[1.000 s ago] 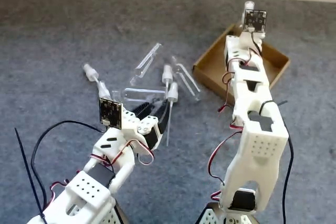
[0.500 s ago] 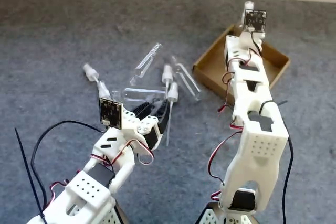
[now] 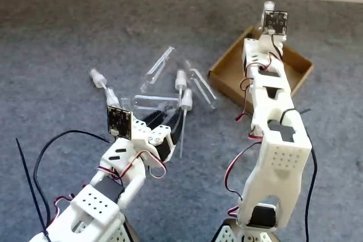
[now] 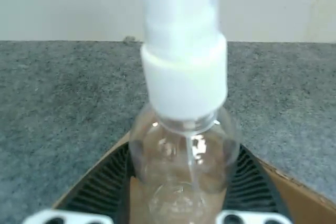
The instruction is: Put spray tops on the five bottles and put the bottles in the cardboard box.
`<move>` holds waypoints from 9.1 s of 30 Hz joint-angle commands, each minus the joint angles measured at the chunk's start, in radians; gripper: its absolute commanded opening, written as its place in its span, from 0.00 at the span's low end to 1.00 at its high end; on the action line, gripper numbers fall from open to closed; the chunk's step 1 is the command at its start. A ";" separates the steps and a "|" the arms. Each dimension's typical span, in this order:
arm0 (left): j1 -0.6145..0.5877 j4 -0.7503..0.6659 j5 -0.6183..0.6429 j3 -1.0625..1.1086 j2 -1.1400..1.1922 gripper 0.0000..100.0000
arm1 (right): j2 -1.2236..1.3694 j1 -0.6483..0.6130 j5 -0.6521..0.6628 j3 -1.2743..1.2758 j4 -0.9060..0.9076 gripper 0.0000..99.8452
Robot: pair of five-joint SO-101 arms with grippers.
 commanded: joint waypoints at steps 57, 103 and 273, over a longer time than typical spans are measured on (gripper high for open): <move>-0.004 0.002 0.005 0.019 -0.019 0.07 | -0.025 0.013 0.009 -0.025 -0.038 0.24; -0.004 0.003 0.005 0.019 -0.019 0.07 | 0.128 0.054 0.516 -0.802 1.072 0.25; -0.435 0.003 0.005 -0.084 -0.019 0.07 | -0.547 -0.501 0.285 0.134 1.395 0.29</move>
